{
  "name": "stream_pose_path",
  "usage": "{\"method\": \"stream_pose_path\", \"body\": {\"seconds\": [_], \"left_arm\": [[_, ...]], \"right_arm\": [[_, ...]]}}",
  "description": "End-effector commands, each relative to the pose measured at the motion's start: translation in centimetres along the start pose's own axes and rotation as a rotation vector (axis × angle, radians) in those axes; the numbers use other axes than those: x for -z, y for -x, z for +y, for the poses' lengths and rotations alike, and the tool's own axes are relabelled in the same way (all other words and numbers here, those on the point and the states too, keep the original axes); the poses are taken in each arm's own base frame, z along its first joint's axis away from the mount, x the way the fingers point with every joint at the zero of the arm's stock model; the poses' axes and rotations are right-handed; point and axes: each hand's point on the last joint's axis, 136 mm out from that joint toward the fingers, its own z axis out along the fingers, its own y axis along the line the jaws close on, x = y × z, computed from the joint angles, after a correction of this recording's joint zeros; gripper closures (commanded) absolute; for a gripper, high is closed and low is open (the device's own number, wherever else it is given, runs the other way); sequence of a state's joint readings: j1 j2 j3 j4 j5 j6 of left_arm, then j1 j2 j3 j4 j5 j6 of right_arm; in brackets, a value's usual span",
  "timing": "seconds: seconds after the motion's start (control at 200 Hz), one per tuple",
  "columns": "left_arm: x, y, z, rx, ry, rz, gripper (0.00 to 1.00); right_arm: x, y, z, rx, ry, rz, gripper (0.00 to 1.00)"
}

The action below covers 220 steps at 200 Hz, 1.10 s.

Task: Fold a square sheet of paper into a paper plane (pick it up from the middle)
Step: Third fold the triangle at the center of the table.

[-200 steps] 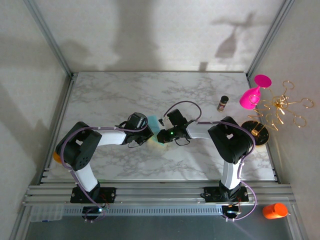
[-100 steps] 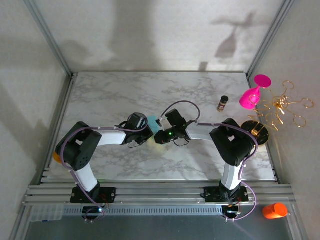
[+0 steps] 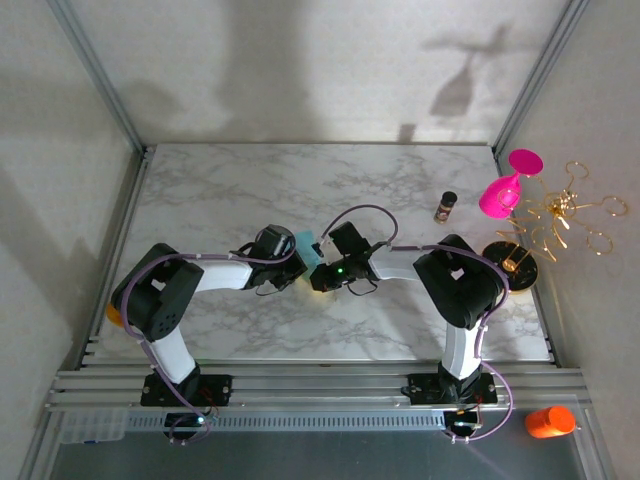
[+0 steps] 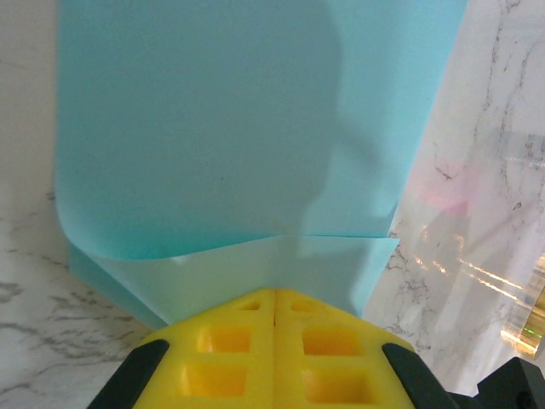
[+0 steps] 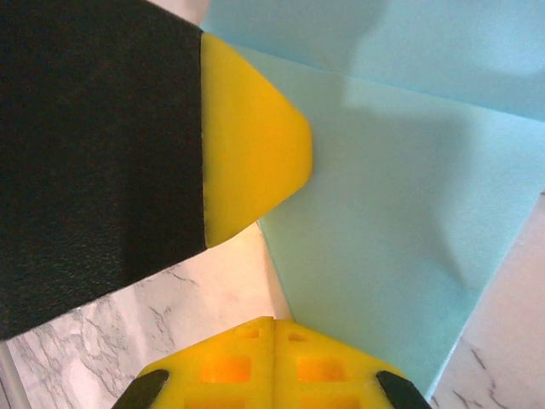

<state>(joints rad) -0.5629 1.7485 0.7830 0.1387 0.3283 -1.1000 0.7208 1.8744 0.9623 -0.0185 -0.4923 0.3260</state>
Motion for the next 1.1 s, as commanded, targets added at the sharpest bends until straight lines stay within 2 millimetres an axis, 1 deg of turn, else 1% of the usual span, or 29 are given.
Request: {"method": "stream_pose_path", "body": {"seconds": [0.0,0.14,0.23,0.31,0.426,0.641,0.736,0.831,0.886,1.026,1.096], "left_arm": [[-0.4,-0.1,5.0,0.027,0.161,-0.011,0.95],[-0.4,-0.2,5.2,0.025,0.167,-0.009,0.95],[-0.3,-0.2,5.2,0.024,0.165,-0.008,0.95],[-0.3,-0.1,5.1,0.023,0.164,-0.009,0.95],[-0.2,0.0,5.0,0.019,0.161,-0.012,0.95],[-0.2,0.0,4.8,0.015,0.155,-0.010,0.95],[-0.1,0.1,4.2,0.006,0.140,-0.011,0.95],[-0.1,0.3,3.3,-0.013,0.118,-0.012,0.95],[0.0,0.5,2.2,-0.033,0.086,-0.014,0.94],[1.4,1.5,-2.1,-0.125,-0.023,-0.042,0.88],[2.0,1.7,-3.5,-0.169,-0.043,-0.050,0.87]], "right_arm": [[-0.5,-0.9,-1.3,-0.024,-0.050,0.032,0.95],[0.9,0.5,0.6,0.009,0.010,-0.021,0.95],[1.5,1.0,1.0,0.014,0.018,-0.044,0.95],[1.5,0.8,0.6,0.004,0.004,-0.044,0.95],[1.0,0.1,-0.4,-0.016,-0.024,-0.022,0.95],[0.1,-0.9,-1.7,-0.040,-0.058,0.014,0.95],[-0.2,-1.5,-2.4,-0.053,-0.079,0.033,0.95],[-0.5,-2.2,-3.0,-0.067,-0.095,0.055,0.95],[-0.7,-2.4,-3.2,-0.073,-0.100,0.061,0.95],[-0.7,-2.7,-3.4,-0.087,-0.107,0.071,0.95],[-0.8,-2.7,-3.5,-0.092,-0.109,0.073,0.95]]}}
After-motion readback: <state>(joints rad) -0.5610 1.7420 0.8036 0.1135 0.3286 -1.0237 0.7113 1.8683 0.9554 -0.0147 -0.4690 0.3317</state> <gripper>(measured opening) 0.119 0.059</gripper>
